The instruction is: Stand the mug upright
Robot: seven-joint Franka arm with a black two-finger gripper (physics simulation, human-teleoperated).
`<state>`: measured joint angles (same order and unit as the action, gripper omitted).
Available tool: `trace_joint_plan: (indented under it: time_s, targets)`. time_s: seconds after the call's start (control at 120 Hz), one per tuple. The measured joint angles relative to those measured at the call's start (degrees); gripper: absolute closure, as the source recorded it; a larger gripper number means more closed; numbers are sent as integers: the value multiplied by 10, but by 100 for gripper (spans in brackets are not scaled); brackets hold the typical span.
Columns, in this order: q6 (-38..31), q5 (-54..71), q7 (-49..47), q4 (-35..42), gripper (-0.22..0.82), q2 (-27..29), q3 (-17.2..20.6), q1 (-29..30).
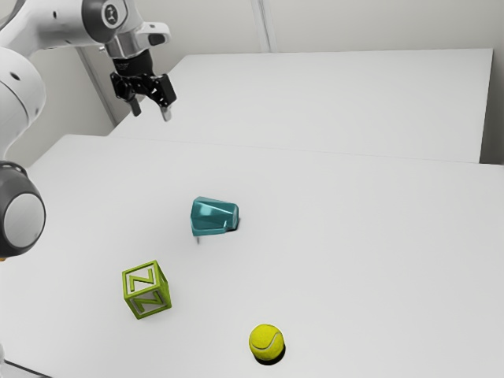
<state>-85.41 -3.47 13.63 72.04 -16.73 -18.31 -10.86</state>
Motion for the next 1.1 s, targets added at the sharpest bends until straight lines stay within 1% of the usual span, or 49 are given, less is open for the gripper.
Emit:
trace_joint_plan:
  time_s: [0.167,0.242,0.442,0.658,0.925,1.1]
  targets:
    - [0,1,-2,-3,0,-1,-3,0]
    - [-13,-3,-2,15,0,2,-3,0]
    - [-83,-12,-3,119,0,8,-4,-1]
    - [-161,-57,-2,227,0,16,-6,3]
    - [-260,-109,3,313,0,14,-7,2]
    - [-326,-149,18,352,0,10,-7,3]
